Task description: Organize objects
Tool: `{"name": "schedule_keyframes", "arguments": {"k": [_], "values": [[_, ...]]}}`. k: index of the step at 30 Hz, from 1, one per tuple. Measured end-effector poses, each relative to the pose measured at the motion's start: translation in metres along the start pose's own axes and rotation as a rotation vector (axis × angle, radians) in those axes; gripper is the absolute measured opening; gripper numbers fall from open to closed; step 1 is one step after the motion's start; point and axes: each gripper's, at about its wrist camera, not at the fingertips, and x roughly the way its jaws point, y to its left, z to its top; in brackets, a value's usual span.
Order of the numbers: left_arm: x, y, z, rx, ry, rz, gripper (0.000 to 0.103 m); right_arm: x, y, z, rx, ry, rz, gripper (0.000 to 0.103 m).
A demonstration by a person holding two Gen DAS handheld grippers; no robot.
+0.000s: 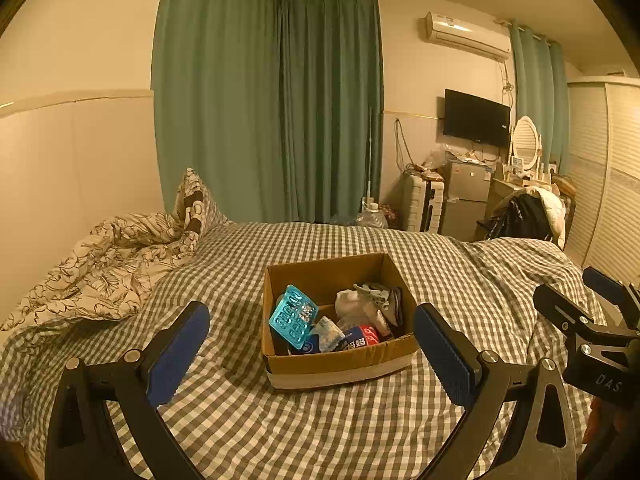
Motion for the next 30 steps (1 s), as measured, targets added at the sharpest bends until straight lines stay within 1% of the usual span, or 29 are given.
{"name": "schedule_keyframes", "arguments": {"k": [13, 17, 22, 26, 30], "values": [[-0.0004, 0.0002, -0.0009, 0.005, 0.002, -0.001, 0.103, -0.0013, -0.001, 0.0002, 0.005, -0.001, 0.002, 0.103], [0.001, 0.001, -0.001, 0.0, 0.009, -0.012, 0.103, -0.0011, 0.0001, -0.0004, 0.004, 0.001, 0.003, 0.103], [0.0007, -0.0004, -0.0016, 0.011, 0.006, 0.0, 0.103, 0.0013, 0.0005, -0.0006, 0.004, 0.006, 0.0, 0.103], [0.0012, 0.0006, -0.0025, 0.003, 0.008, 0.031, 0.103, 0.001, -0.0004, 0.0, 0.006, 0.004, -0.002, 0.103], [0.0017, 0.003, -0.0029, -0.004, 0.009, 0.03, 0.103, 0.0016, -0.0015, -0.0005, 0.004, 0.005, 0.0, 0.103]]}}
